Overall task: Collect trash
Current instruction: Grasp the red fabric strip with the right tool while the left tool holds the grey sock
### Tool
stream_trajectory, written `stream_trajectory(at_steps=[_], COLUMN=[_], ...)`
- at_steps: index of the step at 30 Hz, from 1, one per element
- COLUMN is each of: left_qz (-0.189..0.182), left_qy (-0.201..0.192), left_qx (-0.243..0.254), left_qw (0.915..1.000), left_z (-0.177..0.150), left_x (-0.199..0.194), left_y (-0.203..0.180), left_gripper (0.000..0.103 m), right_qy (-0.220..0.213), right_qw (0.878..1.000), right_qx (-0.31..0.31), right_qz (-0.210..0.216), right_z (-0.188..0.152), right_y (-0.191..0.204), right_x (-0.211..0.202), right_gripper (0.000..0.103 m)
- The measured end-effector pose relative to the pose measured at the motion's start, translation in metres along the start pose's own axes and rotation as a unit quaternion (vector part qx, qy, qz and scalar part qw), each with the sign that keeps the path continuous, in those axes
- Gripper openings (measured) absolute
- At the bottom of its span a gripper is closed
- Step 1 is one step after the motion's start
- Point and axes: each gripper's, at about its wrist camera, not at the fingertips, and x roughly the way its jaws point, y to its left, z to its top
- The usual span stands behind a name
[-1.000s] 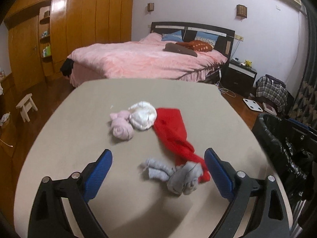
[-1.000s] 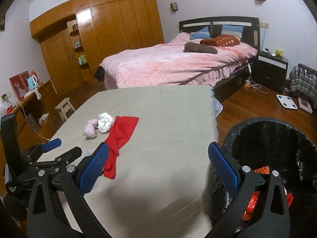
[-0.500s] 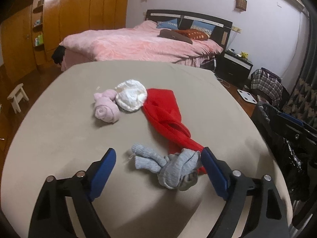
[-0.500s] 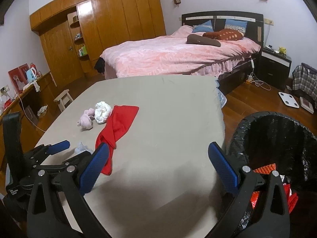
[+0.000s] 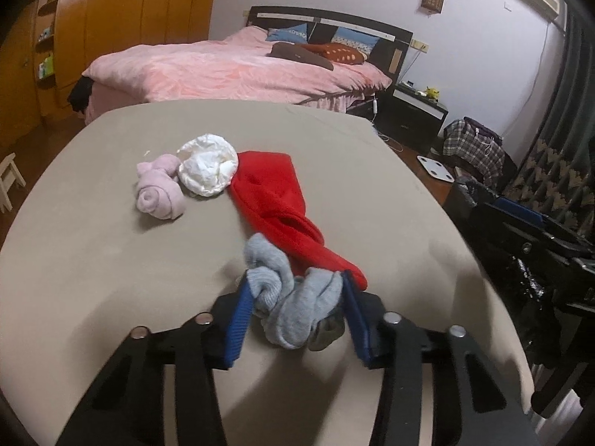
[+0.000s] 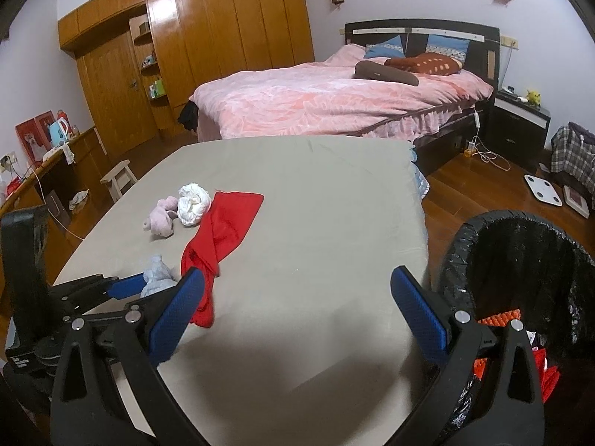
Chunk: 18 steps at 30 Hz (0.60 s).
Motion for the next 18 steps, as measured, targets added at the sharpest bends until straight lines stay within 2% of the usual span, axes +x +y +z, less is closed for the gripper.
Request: stream_trajectory(at_steps=[8,18], left_qz=[0.014,0.086], left_qy=[-0.028,-0.057], left_qx=[-0.021,-0.042], left_qw=[0.9993,0.9938], left_z=[0.007,0.023], left_x=[-0.022,-0.034], left_y=[0.014,0.055], left_gripper=[0.039,0.039], right_qy=[-0.003,0.001], right_qw=[1.0,1.0], right_qx=[-0.004,-0.008], right_qz=[0.0,0.011], right_z=[0.003,0.014], right_y=[0.002,0.021], right_x=[0.002,0.022], right_gripper=[0.097,0.097])
